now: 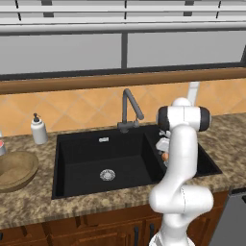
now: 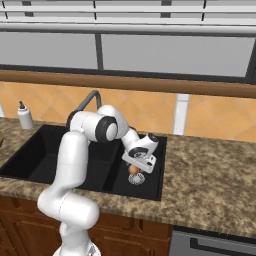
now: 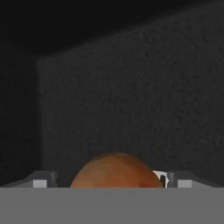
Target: Pick the onion from the sink and place it in the bowl. Then pick the bowl and place it in the microwave. Then close the microwave door and press the start button.
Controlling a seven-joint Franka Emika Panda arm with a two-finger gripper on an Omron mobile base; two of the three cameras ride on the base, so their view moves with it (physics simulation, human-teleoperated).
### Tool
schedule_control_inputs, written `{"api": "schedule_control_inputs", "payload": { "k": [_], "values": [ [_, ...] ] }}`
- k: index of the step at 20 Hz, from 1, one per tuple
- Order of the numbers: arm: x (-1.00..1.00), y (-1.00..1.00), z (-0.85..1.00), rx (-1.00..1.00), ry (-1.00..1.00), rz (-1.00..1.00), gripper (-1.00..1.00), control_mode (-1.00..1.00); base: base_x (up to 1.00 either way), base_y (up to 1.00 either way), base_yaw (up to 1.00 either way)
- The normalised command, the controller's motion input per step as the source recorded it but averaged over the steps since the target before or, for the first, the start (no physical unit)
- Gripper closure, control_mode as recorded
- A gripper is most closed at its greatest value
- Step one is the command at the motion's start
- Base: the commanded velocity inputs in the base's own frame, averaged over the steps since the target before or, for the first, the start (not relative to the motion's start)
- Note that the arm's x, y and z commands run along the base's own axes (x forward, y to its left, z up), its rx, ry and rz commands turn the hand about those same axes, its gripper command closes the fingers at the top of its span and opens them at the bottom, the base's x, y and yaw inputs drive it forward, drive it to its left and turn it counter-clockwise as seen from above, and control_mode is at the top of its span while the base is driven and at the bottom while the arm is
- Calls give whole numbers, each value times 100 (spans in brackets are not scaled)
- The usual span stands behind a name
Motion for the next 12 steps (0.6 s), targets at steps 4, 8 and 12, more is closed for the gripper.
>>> {"api": "schedule_control_inputs", "payload": {
  "k": [4, 8, 12],
  "values": [
    [0, 21, -7, 0, 0, 0, -100, -100, 0, 0, 0],
    [0, 15, -13, 0, 0, 0, -100, -100, 0, 0, 0],
    [-13, 10, -29, 0, 1, 0, -100, -100, 0, 0, 0]
  ]
}}
